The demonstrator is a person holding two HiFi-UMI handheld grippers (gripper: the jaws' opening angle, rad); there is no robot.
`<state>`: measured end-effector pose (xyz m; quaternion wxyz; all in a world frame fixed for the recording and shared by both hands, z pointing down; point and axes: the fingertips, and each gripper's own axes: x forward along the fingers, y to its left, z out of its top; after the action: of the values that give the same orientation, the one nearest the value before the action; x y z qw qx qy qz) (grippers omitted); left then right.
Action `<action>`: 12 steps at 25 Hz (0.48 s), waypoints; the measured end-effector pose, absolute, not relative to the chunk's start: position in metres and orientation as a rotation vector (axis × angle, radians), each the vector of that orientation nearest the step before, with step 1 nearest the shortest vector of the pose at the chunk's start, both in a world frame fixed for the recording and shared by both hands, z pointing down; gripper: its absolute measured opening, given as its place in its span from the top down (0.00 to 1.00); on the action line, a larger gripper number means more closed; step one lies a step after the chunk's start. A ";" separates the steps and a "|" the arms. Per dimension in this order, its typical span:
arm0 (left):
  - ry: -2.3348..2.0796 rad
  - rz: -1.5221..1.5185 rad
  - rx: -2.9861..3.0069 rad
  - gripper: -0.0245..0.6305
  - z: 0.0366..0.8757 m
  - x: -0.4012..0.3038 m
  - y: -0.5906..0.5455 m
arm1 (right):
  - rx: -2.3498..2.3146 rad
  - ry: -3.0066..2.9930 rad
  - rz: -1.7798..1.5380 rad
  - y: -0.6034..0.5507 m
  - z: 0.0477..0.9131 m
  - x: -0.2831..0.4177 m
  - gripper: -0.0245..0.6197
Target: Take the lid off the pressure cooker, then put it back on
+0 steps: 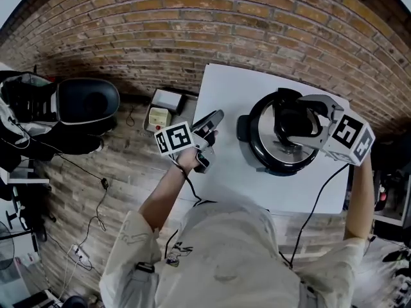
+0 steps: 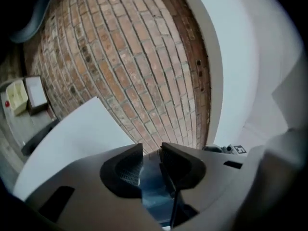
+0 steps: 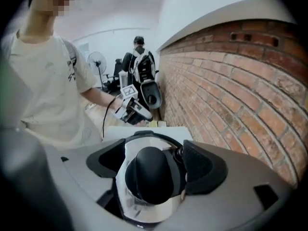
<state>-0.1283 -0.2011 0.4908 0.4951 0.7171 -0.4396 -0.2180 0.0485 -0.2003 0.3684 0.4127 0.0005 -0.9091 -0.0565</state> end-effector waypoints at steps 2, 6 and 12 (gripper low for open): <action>-1.183 -0.462 1.820 0.76 0.482 -0.135 -0.200 | 0.084 -2.409 -0.133 -0.200 0.358 0.045 0.36; -1.423 -0.310 2.023 0.76 0.457 -0.141 -0.199 | 0.283 -2.585 -0.149 -0.200 0.344 0.050 0.36; -1.738 -0.121 2.285 0.76 0.412 -0.139 -0.195 | 0.810 -2.741 -0.152 -0.206 0.323 0.081 0.36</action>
<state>-0.1394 -0.1947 0.4119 0.1337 0.7882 -0.5993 -0.0418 0.0811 -0.2058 0.3234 0.1395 0.2803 -0.9483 -0.0525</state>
